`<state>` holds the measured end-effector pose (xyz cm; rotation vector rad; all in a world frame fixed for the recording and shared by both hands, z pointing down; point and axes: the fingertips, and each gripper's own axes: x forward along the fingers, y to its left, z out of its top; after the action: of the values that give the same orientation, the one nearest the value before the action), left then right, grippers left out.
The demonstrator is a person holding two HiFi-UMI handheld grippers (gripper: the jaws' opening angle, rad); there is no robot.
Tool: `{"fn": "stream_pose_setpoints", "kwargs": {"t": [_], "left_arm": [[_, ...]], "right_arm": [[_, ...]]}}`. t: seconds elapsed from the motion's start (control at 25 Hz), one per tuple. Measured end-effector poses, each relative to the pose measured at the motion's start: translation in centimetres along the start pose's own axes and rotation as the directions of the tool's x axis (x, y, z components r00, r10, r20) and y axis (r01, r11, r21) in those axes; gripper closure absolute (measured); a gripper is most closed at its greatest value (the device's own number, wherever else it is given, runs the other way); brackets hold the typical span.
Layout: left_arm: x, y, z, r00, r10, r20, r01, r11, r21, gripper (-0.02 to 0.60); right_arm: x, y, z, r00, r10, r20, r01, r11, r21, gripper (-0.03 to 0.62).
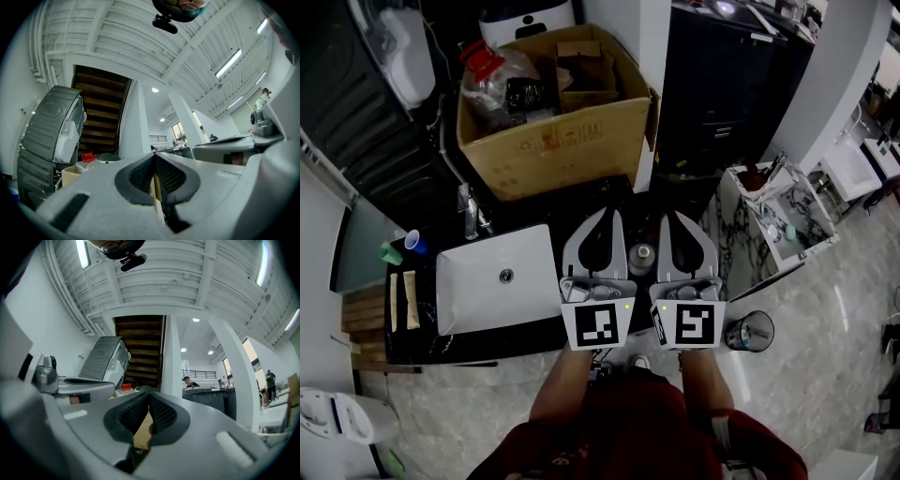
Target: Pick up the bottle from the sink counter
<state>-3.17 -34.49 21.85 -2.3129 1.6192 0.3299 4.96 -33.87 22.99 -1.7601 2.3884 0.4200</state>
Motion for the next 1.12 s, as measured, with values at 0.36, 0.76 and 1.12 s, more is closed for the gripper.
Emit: {"fn": "stream_pose_setpoints", "kwargs": {"t": [0.36, 0.76, 1.12], "left_arm": [[0.7, -0.6, 0.2, 1.000, -0.002, -0.001, 0.002, 1.000, 0.016, 0.578], [1.4, -0.6, -3.0, 0.998, -0.007, -0.060, 0.008, 1.000, 0.015, 0.578], [1.1, -0.5, -6.9, 0.990, 0.002, -0.143, -0.001, 1.000, 0.005, 0.578]], "right_arm": [[0.2, -1.4, -0.1, 1.000, -0.013, 0.006, 0.013, 1.000, 0.017, 0.589], [0.7, -1.6, -3.1, 0.998, -0.007, -0.056, 0.009, 0.999, 0.039, 0.586], [1.2, -1.2, -7.3, 0.991, 0.025, -0.129, -0.015, 0.997, 0.077, 0.560]]}}
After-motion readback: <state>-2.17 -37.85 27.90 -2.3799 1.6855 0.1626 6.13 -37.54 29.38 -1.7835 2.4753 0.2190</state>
